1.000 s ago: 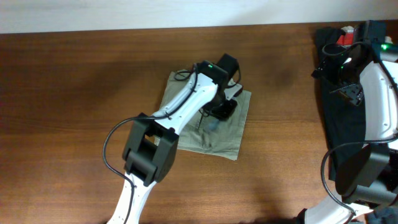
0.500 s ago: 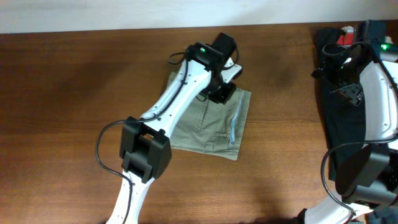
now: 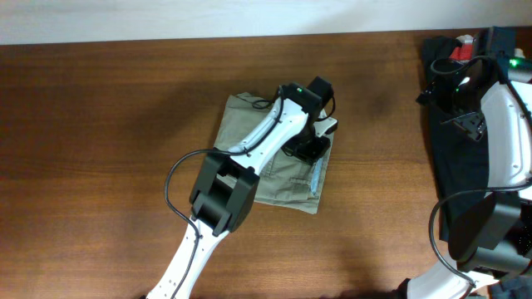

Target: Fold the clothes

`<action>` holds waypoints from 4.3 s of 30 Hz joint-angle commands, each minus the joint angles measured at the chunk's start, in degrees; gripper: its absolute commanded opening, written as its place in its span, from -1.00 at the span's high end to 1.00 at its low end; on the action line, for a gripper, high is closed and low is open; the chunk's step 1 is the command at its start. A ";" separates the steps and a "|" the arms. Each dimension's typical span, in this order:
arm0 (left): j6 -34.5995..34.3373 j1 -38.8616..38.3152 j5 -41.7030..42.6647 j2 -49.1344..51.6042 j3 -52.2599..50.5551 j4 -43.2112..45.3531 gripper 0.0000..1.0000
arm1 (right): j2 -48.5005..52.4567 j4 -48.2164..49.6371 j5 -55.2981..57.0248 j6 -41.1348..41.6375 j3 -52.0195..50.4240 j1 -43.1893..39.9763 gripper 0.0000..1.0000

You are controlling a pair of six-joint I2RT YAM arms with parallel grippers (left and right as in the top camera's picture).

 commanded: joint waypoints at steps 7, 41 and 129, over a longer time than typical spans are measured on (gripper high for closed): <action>0.68 -0.35 3.80 1.20 5.57 -2.82 0.99 | 0.11 -0.04 0.66 -0.17 -0.04 -0.22 -0.97; 1.62 24.94 -16.52 -3.39 30.71 -24.59 -0.98 | 0.11 -0.04 0.68 -0.17 -0.04 -0.22 -0.97; 2.47 44.85 -11.41 -16.70 -13.64 32.09 0.99 | 0.11 -0.02 0.68 -0.17 -0.04 -0.22 -0.97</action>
